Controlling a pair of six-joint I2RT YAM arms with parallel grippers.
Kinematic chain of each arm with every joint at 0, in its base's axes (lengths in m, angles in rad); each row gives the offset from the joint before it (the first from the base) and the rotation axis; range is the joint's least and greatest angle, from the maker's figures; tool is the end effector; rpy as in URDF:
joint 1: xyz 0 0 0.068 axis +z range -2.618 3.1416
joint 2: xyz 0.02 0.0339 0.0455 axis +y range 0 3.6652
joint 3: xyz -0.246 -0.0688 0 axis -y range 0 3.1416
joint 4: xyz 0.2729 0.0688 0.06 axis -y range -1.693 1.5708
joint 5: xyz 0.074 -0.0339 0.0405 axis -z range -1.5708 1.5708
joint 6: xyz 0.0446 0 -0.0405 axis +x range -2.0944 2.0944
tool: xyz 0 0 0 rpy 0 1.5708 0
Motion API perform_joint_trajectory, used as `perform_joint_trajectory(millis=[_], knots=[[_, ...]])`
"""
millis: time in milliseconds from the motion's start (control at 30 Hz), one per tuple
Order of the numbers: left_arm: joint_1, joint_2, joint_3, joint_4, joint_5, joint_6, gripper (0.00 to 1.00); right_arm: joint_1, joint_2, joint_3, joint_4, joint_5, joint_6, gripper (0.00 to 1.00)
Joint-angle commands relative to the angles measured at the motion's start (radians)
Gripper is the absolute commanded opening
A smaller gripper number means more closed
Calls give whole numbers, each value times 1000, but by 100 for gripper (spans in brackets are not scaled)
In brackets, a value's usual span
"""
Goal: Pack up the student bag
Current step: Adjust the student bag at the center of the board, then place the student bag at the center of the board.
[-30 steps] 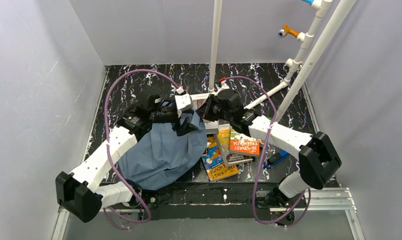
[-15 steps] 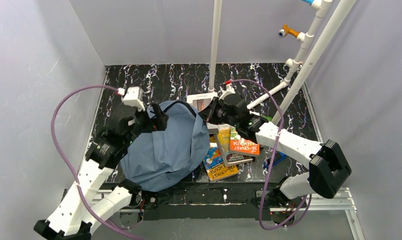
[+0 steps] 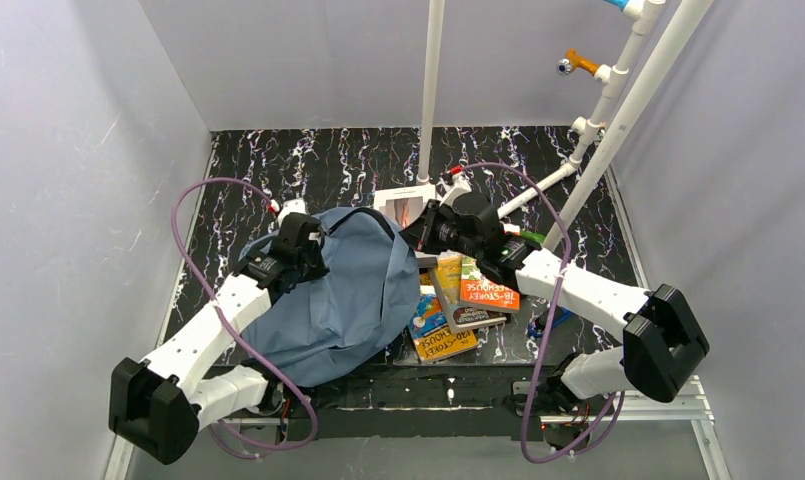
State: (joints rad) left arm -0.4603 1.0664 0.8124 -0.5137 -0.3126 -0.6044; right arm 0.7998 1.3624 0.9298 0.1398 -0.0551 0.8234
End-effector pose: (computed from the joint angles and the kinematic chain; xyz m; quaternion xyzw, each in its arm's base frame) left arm 0.2427 -0.1050 0.2375 -0.1261 0.9025 -0.0725 0.4054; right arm 0.2460 0.2567 0.2600 -0.0070 0.8025 0.4477 0.3943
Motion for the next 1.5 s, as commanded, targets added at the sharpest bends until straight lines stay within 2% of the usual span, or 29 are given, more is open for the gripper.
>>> perform_joint_trajectory(millis=[0, 167, 267, 367, 433, 533, 600, 733, 933, 1033, 1200, 1300, 1467], knots=[[12, -63, 9, 52, -36, 131, 1, 6, -40, -4, 98, -95, -56, 1], [14, -201, 127, 144, -112, 460, 0, 64, -2, 28, 63, -148, -194, 2], [15, -231, 198, 251, -110, 685, 0, 120, 27, 54, 25, -142, -267, 10], [21, -193, 252, 371, -61, 885, 0, 143, 52, 52, 27, -105, -298, 17], [23, -151, 263, 454, -32, 966, 0, 144, 80, 63, 28, -85, -315, 32], [31, -112, 243, 502, 37, 970, 0, 144, 143, 115, -26, -64, -350, 46], [36, -118, 146, 575, 82, 932, 0, 144, 181, 152, -78, -51, -363, 54], [41, -111, -11, 599, 128, 884, 0, 144, 208, 158, -195, 12, -383, 63], [41, -75, -93, 654, 146, 866, 0, 134, 148, 125, -296, 140, -447, 78], [41, -63, -98, 664, 101, 837, 0, 119, 125, 134, -345, 172, -476, 81], [41, -70, -105, 668, 143, 793, 0, 114, 72, 177, -427, 218, -494, 81], [40, -66, -102, 667, 171, 806, 0, 114, 32, 217, -477, 226, -499, 82], [36, -83, -124, 676, 253, 872, 0, 114, 18, 327, -509, 201, -512, 90]])
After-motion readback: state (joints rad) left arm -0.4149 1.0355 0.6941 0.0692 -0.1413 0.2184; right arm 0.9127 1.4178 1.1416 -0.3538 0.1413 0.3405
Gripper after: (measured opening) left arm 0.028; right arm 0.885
